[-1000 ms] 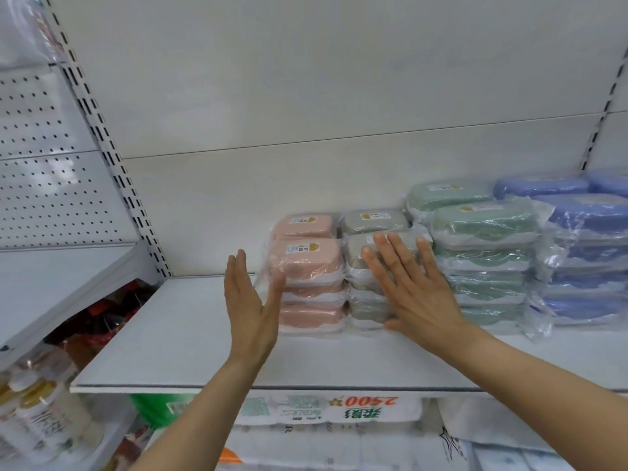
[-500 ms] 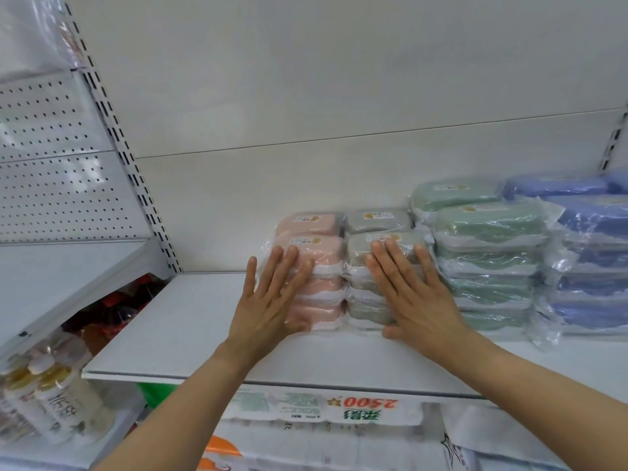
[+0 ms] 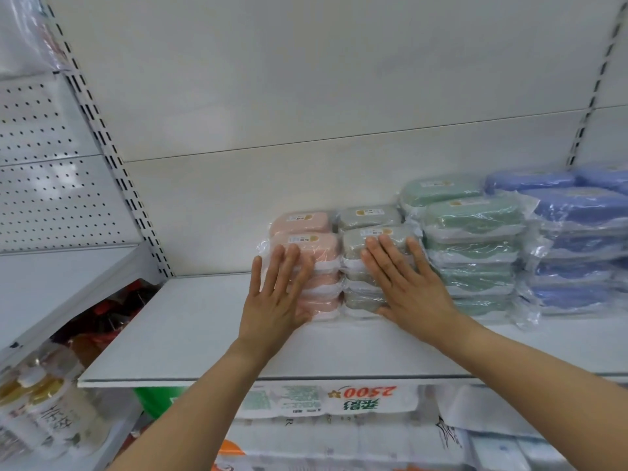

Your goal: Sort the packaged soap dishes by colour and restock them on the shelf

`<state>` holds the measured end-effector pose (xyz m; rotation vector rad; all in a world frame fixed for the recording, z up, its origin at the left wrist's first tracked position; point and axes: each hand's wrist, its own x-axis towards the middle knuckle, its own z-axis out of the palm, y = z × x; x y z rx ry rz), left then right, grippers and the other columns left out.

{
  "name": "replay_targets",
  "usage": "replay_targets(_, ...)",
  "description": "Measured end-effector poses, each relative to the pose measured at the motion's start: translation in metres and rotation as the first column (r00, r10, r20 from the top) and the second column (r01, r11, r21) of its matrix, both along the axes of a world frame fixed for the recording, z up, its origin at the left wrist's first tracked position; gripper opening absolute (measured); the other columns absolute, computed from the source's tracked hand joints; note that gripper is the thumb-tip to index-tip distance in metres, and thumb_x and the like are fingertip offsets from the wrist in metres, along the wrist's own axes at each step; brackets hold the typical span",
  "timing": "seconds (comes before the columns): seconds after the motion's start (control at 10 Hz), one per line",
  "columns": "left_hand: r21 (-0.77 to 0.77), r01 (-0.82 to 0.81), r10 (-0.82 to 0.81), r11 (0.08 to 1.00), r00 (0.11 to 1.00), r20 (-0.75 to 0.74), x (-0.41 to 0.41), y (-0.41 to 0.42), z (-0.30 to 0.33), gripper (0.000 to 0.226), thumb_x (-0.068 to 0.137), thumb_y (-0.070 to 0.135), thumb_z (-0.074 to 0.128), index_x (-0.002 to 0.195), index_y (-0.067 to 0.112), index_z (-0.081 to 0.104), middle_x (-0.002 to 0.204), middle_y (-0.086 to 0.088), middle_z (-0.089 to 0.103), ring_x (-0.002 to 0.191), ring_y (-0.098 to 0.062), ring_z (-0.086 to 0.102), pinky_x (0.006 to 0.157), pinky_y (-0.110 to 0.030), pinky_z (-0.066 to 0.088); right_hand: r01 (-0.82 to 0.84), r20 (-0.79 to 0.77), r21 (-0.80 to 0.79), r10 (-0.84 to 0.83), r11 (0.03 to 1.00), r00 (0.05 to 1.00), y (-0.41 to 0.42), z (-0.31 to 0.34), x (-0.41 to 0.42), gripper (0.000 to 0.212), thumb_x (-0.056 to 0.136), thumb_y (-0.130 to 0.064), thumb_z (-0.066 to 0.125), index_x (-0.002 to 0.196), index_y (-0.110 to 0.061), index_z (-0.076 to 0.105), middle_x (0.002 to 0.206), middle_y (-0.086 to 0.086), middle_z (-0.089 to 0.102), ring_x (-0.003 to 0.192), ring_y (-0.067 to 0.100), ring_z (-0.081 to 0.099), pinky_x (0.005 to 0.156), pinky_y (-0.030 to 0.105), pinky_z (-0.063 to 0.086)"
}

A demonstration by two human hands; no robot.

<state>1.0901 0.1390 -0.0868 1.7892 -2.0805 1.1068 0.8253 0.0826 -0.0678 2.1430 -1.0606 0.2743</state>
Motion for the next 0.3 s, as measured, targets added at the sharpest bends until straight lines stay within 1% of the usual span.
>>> replay_targets(0.1, 0.048, -0.04, 0.041, 0.998, 0.999, -0.026, -0.008, 0.004, 0.008, 0.109, 0.067, 0.059, 0.079, 0.154, 0.014, 0.031, 0.161, -0.017, 0.022, 0.148, -0.037, 0.02, 0.116, -0.063, 0.016, 0.008, 0.036, 0.066, -0.01, 0.998, 0.999, 0.011, 0.013, 0.002, 0.094, 0.075, -0.044, 0.07, 0.15, -0.003, 0.03, 0.158, 0.017, 0.024, 0.146, 0.034, 0.022, 0.113, 0.061, 0.017)
replay_targets(0.2, 0.133, -0.088, 0.099, 0.987, 0.992, -0.073, -0.024, 0.012, 0.03, 0.1, 0.074, 0.06, 0.073, 0.154, 0.021, 0.028, 0.161, -0.015, 0.02, 0.149, -0.037, 0.019, 0.117, -0.062, 0.007, 0.042, 0.041, 0.25, -0.054, 0.967, 0.998, 0.028, 0.034, 0.007, 0.089, 0.088, -0.039, 0.058, 0.155, -0.011, 0.008, 0.163, 0.012, -0.002, 0.15, 0.03, -0.001, 0.117, 0.059, 0.001)
replay_targets(0.3, 0.198, -0.066, 0.103, 0.978, 0.978, -0.184, -0.036, 0.022, 0.052, 0.085, 0.084, 0.062, 0.061, 0.152, 0.027, 0.024, 0.16, -0.008, 0.021, 0.149, -0.035, 0.013, 0.119, -0.061, 0.007, 0.091, 0.089, 0.421, -0.141, 0.903, 0.986, 0.046, 0.046, 0.008, 0.08, 0.094, -0.044, 0.05, 0.155, -0.022, 0.003, 0.162, 0.004, -0.014, 0.149, 0.025, -0.01, 0.119, 0.053, -0.003)
